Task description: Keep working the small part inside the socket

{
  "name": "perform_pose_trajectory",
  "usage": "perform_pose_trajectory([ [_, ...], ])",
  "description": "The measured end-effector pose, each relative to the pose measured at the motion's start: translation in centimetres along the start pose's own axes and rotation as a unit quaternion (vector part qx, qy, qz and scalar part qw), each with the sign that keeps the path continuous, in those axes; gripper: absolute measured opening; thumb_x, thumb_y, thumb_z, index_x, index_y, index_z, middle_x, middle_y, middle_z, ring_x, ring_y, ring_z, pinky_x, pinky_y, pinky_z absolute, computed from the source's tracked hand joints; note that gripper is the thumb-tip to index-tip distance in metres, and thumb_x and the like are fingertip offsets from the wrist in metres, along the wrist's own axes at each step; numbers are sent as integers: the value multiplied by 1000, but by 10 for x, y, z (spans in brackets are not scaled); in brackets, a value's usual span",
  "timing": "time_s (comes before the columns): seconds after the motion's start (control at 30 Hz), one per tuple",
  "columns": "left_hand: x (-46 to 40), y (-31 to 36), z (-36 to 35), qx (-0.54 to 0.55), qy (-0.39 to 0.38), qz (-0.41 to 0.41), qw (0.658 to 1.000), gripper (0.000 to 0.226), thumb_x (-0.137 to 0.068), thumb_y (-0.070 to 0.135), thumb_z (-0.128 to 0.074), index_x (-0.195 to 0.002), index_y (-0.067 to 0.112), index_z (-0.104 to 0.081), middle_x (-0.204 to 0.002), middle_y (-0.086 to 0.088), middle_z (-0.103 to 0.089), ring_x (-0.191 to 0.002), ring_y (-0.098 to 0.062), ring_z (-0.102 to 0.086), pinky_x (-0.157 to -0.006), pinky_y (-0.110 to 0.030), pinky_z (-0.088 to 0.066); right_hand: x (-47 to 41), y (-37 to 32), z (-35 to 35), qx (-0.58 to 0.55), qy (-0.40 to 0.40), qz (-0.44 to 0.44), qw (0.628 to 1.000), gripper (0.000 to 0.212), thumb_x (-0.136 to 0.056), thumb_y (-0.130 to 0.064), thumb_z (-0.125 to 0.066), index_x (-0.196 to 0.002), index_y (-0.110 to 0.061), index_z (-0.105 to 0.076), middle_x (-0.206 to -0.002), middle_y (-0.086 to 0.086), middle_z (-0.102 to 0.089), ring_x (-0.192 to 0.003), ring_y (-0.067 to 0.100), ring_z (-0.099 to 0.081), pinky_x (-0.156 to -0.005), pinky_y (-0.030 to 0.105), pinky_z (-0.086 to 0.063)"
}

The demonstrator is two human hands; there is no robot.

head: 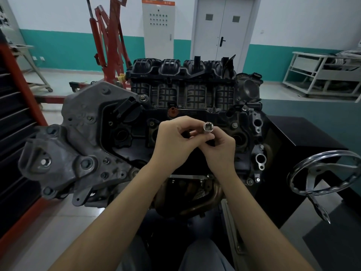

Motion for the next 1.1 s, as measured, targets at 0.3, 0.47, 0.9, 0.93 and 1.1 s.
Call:
perform_pose_trajectory([
  [0.3,-3,-1,-5,2,-35,17,999,27,-74,-4,-78,-97,10,-72,-93,-6,-73,-91,-15,-70,-85,-31,-56,0,-1,-3,-4,-14,-6,1000,13,-80,-9,-69,-91,-16,-71,-84,-8,-73,-84,11,-69,-77,21,-51],
  [0.47,-2,-3,-1,-29,10,-2,1000,24,-75,0,-79,-91,17,-73,-87,0,-73,-86,-12,-70,-81,-28,-56,-1,-2,-3,10,-24,13,1000,16,-84,-2,-67,-99,-9,-70,-94,-2,-73,-92,14,-69,-82,23,-51],
  [0.9,-4,-6,-2,14,-14,10,1000,20,-76,-5,-76,-92,6,-74,-89,-8,-73,-86,-16,-71,-82,-29,-56,-1,-3,-3,10,-24,26,999,19,-84,-2,-67,-102,-8,-68,-95,-9,-72,-93,10,-68,-82,20,-49],
  [0.93,-4,-6,-4,30,-34,17,999,22,-78,-9,-72,-95,4,-73,-91,-9,-73,-89,-18,-71,-85,-30,-56,-1,-5,-4,8,-34,30,999,21,-85,-3,-65,-103,-14,-67,-95,-12,-71,-93,9,-67,-82,19,-49],
  [1.1,-3,-1,-10,30,-71,28,997,25,-80,-10,-70,-99,5,-71,-94,-10,-72,-93,-20,-70,-87,-34,-56,0,1,-2,-2,-16,-3,1000,21,-81,2,-70,-93,-15,-71,-86,-10,-73,-84,9,-69,-75,21,-51],
])
Point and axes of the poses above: each hand's wrist, its own x-axis away from the middle knuckle, its own z-axis out of the back of the hand, y = z × x, the point moved 7 cm from there along -x, towards the middle knuckle
